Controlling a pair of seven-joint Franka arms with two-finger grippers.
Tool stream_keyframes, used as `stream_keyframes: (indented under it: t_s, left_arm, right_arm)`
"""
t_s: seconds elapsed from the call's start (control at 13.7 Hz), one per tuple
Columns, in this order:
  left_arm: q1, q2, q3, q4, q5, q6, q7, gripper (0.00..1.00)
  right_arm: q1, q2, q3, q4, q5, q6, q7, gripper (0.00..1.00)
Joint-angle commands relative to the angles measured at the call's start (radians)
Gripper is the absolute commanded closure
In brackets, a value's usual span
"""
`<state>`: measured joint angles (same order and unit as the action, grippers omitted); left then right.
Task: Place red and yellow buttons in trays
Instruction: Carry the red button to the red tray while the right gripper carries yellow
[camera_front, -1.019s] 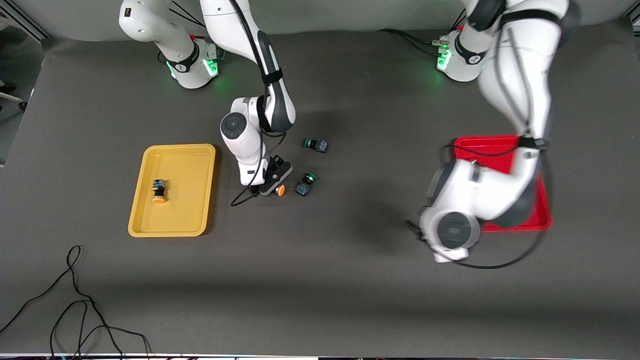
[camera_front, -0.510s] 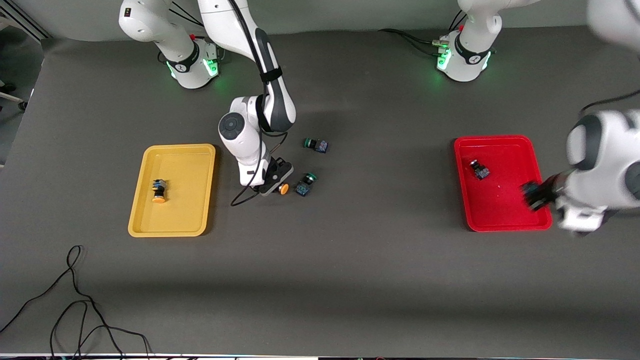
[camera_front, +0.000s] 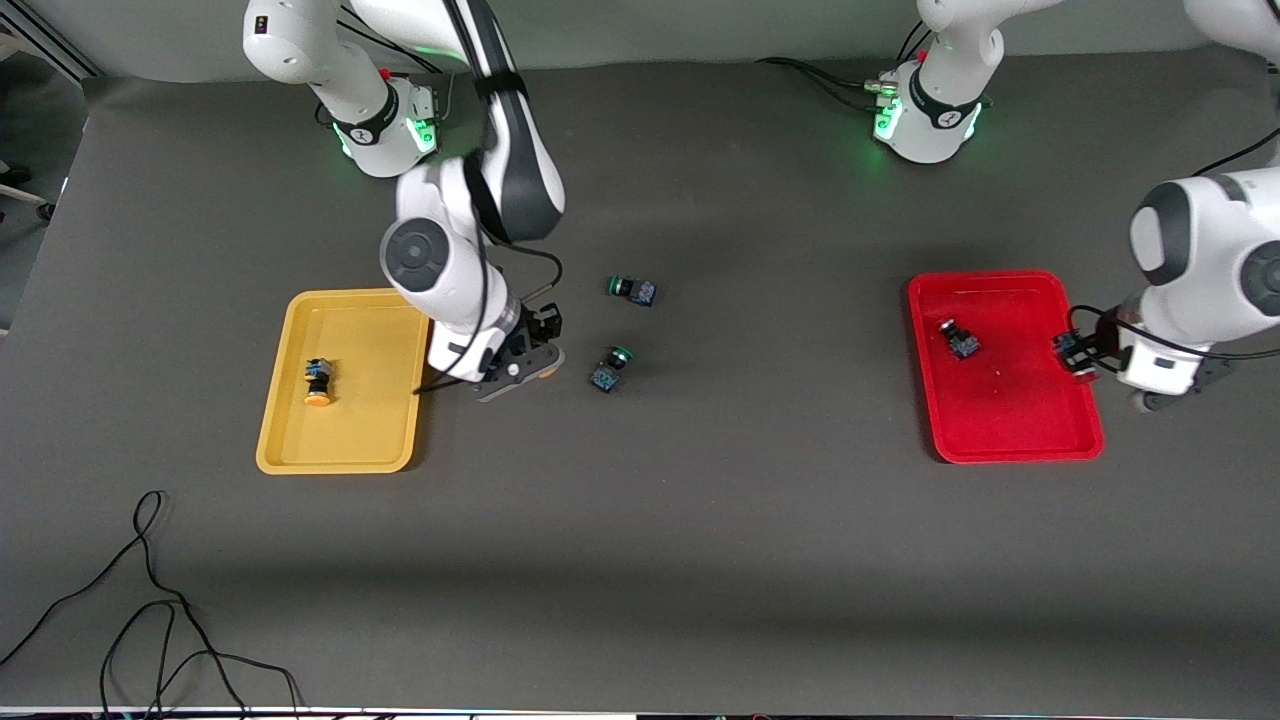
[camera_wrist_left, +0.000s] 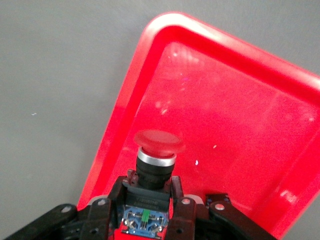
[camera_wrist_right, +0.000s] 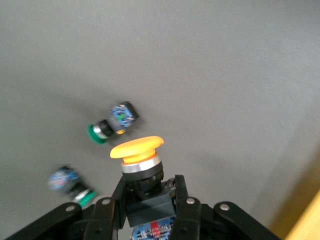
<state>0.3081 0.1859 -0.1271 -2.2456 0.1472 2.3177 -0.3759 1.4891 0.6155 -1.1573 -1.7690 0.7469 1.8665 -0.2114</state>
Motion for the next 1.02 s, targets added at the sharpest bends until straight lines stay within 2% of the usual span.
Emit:
stream_keyframes:
  t_s: [0.0, 0.15, 0.29, 0.51, 0.66, 0.73, 0.8, 0.95]
  left_arm:
    - [0.051, -0.002, -0.012, -0.089, 0.005, 0.15, 0.069, 1.0]
    - [0.051, 0.024, -0.012, -0.12, 0.005, 0.241, 0.068, 1.0]
    - [0.043, 0.026, -0.014, -0.144, 0.005, 0.273, 0.045, 1.0]
    - [0.029, 0.032, -0.019, -0.167, 0.003, 0.324, 0.008, 1.0]
    - [0.037, 0.052, -0.019, -0.167, 0.003, 0.342, 0.006, 0.99]
    - [0.031, 0.052, -0.019, -0.166, 0.003, 0.336, 0.006, 0.16]
    - [0.029, 0.047, -0.019, -0.158, 0.003, 0.332, 0.008, 0.0]
    - [0.042, 0.04, -0.019, -0.144, 0.003, 0.332, 0.026, 0.0]
  right_arm:
    - [-0.078, 0.007, -0.057, 0.117, -0.038, -0.148, 0.113, 1.0]
    - [-0.079, 0.004, -0.132, 0.123, -0.089, -0.17, 0.138, 1.0]
    - [-0.123, 0.004, -0.168, 0.106, -0.113, -0.187, 0.124, 1.0]
    - [-0.226, 0.009, -0.168, -0.001, -0.121, -0.192, 0.037, 1.0]
    - [-0.271, 0.023, -0.156, -0.078, -0.112, -0.115, -0.038, 1.0]
    - [-0.289, 0.033, -0.133, -0.125, -0.103, -0.057, -0.067, 1.0]
    - [-0.317, 0.036, -0.084, -0.165, -0.087, -0.008, -0.08, 1.0]
    - [-0.422, 0.075, 0.037, -0.175, -0.084, 0.02, -0.082, 1.0]
